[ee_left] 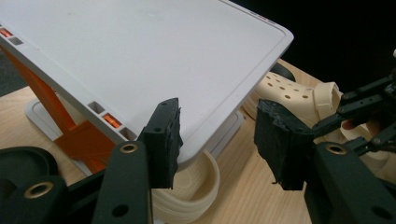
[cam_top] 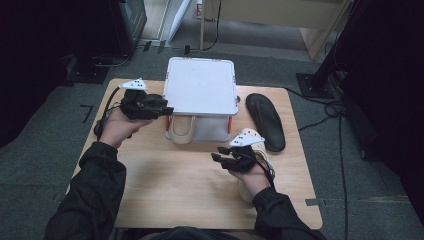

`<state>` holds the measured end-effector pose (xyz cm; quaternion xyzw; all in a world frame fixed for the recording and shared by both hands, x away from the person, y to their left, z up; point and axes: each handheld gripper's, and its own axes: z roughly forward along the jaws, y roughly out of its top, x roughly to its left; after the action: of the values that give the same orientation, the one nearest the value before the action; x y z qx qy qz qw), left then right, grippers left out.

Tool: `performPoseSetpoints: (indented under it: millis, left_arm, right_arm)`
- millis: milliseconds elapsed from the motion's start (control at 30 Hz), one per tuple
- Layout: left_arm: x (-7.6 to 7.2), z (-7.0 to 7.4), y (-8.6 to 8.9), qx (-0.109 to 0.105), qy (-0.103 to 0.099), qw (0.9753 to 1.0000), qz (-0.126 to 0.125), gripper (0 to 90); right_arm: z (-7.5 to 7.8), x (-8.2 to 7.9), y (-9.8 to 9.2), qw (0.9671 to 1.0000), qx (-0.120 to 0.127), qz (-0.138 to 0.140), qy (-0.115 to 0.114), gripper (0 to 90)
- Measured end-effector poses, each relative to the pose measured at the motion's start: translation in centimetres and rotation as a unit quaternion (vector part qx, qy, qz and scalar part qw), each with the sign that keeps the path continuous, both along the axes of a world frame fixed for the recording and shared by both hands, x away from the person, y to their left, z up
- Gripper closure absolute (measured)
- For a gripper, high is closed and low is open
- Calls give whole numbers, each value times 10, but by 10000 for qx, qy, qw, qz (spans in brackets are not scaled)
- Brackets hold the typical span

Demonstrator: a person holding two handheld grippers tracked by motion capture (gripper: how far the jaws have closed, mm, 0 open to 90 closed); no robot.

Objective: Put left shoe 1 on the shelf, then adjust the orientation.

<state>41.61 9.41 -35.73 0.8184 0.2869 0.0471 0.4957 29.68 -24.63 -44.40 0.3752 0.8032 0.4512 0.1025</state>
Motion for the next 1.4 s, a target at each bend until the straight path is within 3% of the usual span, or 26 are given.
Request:
performPoseSetpoints:
  millis: [433,900,1100,1200,1267,1333,1400]
  left_arm:
    - [0,-3,0,43,-13,10000,16,472]
    - [10,-5,-1,-29,-61,10000,69,473]
    - [12,-7,-1,1,-63,10000,59,478]
    - [12,-7,-1,20,-71,10000,62,479]
    - [11,-7,-2,-29,-142,9999,14,481]
    - [8,-5,-3,-51,-252,9997,-53,482]
    - [7,-4,-5,-58,-273,9996,-95,483]
  right_arm:
    - [5,-26,-36,9992,-68,-404,-38,609]
    - [2,-49,-64,9951,-144,-968,103,597]
    - [-4,-45,-66,9926,-250,-1181,137,555]
    - [-8,-39,-65,9911,-184,-1292,245,539]
    - [-11,-34,-62,9898,-154,-1380,316,533]
    - [-13,-30,-59,9892,-306,-1410,255,529]
    - [-15,-26,-58,9879,-258,-1511,250,533]
